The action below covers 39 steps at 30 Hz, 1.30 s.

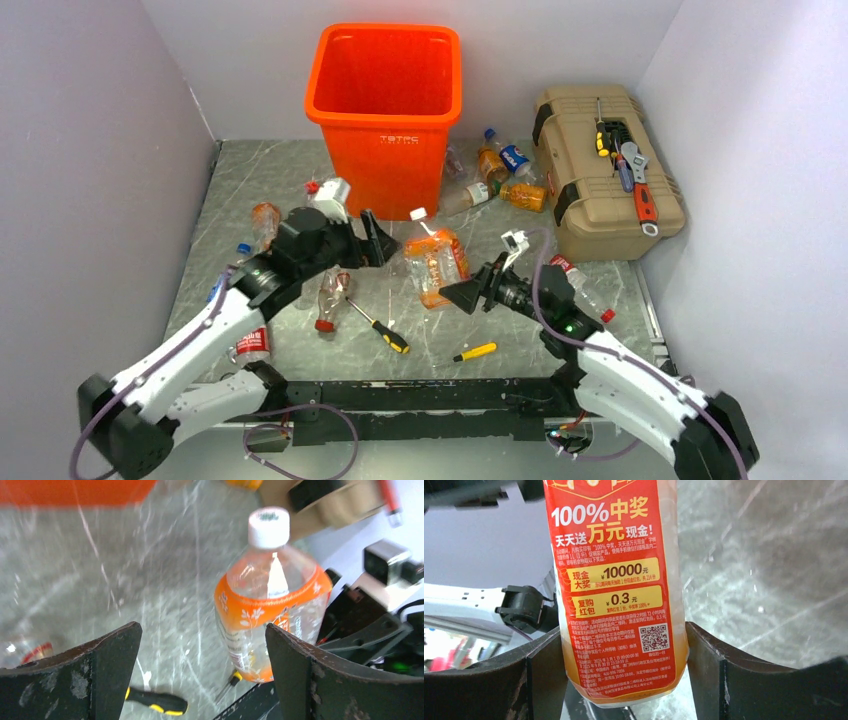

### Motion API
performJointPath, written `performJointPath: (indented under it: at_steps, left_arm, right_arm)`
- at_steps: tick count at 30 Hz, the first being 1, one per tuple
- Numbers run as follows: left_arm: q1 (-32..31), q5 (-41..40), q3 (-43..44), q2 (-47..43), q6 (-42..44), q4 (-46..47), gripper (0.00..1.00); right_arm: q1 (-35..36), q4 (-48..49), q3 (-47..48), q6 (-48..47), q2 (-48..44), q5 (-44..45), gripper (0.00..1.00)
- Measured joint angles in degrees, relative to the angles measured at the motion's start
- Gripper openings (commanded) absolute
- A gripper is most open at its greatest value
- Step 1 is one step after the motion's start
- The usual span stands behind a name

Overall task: Put the plastic bottles in the bin
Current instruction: Pick up the plastic bottle at the center of the board.

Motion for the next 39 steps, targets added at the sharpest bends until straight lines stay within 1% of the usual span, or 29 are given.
performJointPath:
  at_steps: [2, 4, 7, 10, 12, 15, 18, 22, 26, 29, 35, 39]
  left_arm:
    - [0.00, -1.20, 3.56, -3.69, 1.73, -1.31, 0.99]
    - [0.00, -2.08, 7.28, -6.58, 4.09, -1.90, 1.00]
    - [0.00, -2.73, 12.72, -8.39, 8.13, -1.62, 0.99]
    - [0.02, -1.27, 18.10, -7.15, 12.68, -1.22, 0.99]
    - [0.02, 2.34, 22.45, -4.35, 15.39, -1.03, 0.98]
    - [0.11, 8.52, 26.86, 0.22, 16.92, 0.98, 0.97]
    - [0.44, 14.19, 28.57, 3.85, 16.74, 1.53, 0.94]
    - [0.66, 19.52, 29.38, 6.91, 14.69, 2.01, 0.91]
    - [0.68, 22.62, 28.89, 7.30, 12.17, 3.96, 0.87]
    - [0.68, 24.15, 28.74, 7.34, 10.43, 5.55, 0.84]
    - [0.72, 26.88, 28.37, 8.50, 6.99, 9.86, 0.79]
    - [0.72, 27.82, 28.28, 10.10, 5.18, 11.91, 0.70]
  right_arm:
    - [1.16, -2.69, 0.59, -3.52, -6.03, 1.88, 0.00]
    - [3.50, -5.09, 1.68, -7.13, -10.05, 4.59, 0.00]
    - [9.42, -7.02, 3.26, -12.66, -13.00, 10.91, 0.00]
    - [16.44, -6.21, 3.26, -18.78, -14.14, 18.86, 0.00]
    - [20.04, -3.96, 2.97, -22.71, -13.81, 23.87, 0.00]
    - [23.61, 1.31, 2.51, -28.57, -12.02, 31.43, 0.00]
    - [25.88, 8.28, 1.81, -33.64, -9.49, 38.27, 0.00]
    - [28.13, 16.57, 1.16, -39.01, -6.99, 44.65, 0.00]
    - [29.64, 24.00, 1.01, -42.91, -5.01, 48.35, 0.00]
    - [30.21, 27.71, 1.01, -44.48, -3.82, 49.27, 0.00]
    - [31.36, 30.34, 1.01, -45.24, -1.73, 49.37, 0.00]
    - [32.13, 30.51, 1.01, -45.22, -1.49, 49.40, 0.00]
